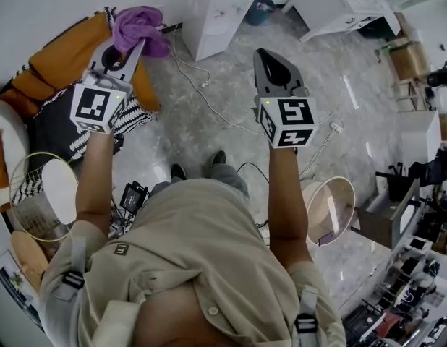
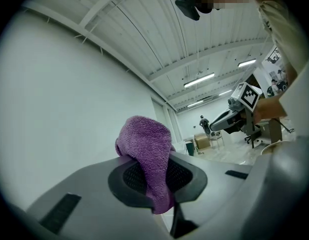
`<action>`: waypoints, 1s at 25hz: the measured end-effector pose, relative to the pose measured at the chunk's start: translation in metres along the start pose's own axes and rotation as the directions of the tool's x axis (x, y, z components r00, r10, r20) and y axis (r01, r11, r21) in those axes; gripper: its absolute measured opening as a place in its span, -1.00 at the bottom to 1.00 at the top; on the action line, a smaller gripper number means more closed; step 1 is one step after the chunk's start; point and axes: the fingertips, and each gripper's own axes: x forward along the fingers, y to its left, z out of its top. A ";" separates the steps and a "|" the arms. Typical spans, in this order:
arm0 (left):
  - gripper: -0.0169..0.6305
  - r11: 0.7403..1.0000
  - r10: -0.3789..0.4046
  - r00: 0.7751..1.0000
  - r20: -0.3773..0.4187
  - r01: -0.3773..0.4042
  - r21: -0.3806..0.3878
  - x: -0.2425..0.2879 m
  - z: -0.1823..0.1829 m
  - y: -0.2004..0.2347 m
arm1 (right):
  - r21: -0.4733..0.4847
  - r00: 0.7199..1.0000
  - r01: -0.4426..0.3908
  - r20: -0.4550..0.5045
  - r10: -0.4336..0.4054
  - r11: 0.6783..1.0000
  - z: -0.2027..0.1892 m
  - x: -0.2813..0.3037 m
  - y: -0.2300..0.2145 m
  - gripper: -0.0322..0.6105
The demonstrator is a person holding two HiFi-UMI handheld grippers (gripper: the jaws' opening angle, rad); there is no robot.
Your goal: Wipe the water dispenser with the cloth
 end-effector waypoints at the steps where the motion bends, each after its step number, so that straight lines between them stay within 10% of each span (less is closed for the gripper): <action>1: -0.77 1.000 0.003 1.000 0.000 -0.003 -0.004 0.001 -0.002 -0.001 | 0.009 1.000 0.004 0.006 -0.004 1.000 -0.001 0.000 -0.002 -0.82; 25: -0.77 0.980 0.198 0.964 -0.179 -0.198 0.015 0.152 -0.052 0.013 | 0.051 0.974 -0.228 0.025 0.227 0.972 -0.043 0.168 -0.138 -0.81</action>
